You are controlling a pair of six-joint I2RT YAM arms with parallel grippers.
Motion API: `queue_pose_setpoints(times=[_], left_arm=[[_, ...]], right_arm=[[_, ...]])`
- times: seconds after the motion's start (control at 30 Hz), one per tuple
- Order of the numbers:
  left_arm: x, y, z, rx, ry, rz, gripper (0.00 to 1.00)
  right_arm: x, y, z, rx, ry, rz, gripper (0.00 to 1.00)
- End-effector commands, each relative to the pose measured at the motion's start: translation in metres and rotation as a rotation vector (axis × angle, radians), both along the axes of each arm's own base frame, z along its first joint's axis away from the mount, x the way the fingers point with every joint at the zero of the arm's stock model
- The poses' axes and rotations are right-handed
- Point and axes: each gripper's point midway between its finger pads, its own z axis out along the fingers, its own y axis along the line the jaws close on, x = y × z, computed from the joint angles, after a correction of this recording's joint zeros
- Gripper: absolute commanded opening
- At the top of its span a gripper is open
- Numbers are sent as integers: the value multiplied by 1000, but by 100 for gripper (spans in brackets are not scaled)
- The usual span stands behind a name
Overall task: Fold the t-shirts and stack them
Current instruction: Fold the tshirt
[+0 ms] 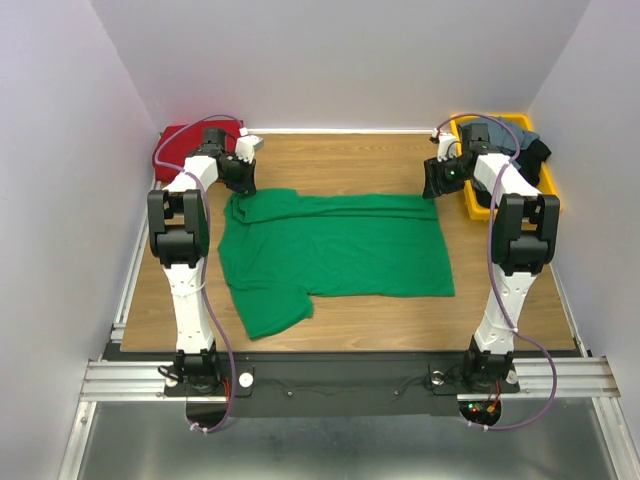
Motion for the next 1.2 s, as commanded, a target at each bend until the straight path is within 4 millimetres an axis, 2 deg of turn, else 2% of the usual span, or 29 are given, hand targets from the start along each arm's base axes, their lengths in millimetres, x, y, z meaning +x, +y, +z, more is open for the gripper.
queue_pose_setpoints(times=[0.0,0.07,0.1,0.13,0.17,0.33,0.43,0.47,0.53,0.57,0.6,0.63,0.67,0.7,0.83,0.87,0.9,0.93,0.97,1.03,1.1,1.17], left_arm=[[-9,-11,58,-42,-99,-68,0],[-15,-13,70,-48,-119,-88,0],[-24,-15,67,-49,-118,-119,0],[-29,-15,78,-46,-145,-140,0],[-40,-15,73,-33,-137,-175,0],[-84,-15,72,9,-143,-318,0],[-122,-13,51,38,-95,-457,0],[-173,-11,20,65,1,-587,0],[-180,-7,17,102,-20,-640,0],[-199,-5,5,106,16,-670,0],[-206,-5,1,119,17,-696,1],[-212,-2,1,150,4,-716,7],[-214,-1,-1,171,-19,-739,17],[-225,-1,-8,181,-1,-758,29],[-226,-3,4,188,-51,-761,40],[-219,-7,13,173,-64,-745,43],[-216,-10,18,158,-71,-737,54],[-215,-16,22,115,-63,-731,56],[-204,-19,34,105,-94,-724,67],[-194,-26,40,57,-85,-677,67],[-172,-33,51,35,-130,-638,66],[-151,-38,53,3,-132,-562,65]], right_arm=[[5,0,9,1,-26,0,56],[5,0,10,-1,-30,0,56],[5,-1,10,-5,-31,1,55],[4,-1,11,-7,-31,0,55],[4,-1,12,-9,-33,2,55],[1,-2,14,-19,-37,6,55],[-2,-4,13,-29,-37,10,55],[-6,-7,11,-52,-31,15,54],[-8,-9,9,-61,-28,15,54],[-9,-9,9,-67,-29,23,53],[-10,-9,8,-70,-27,24,53],[-12,-11,7,-78,-24,27,52],[-14,-11,4,-83,-16,27,51],[-15,-13,2,-91,-12,33,49],[-18,-13,-1,-96,-2,45,41],[-18,-13,-2,-93,0,43,41],[-18,-12,-1,-88,2,44,41],[-18,-10,-1,-80,5,48,40],[-17,-9,0,-75,4,48,40],[-17,-6,0,-57,8,52,39],[-16,-2,2,-38,11,54,39],[-13,0,6,-20,6,51,36]])
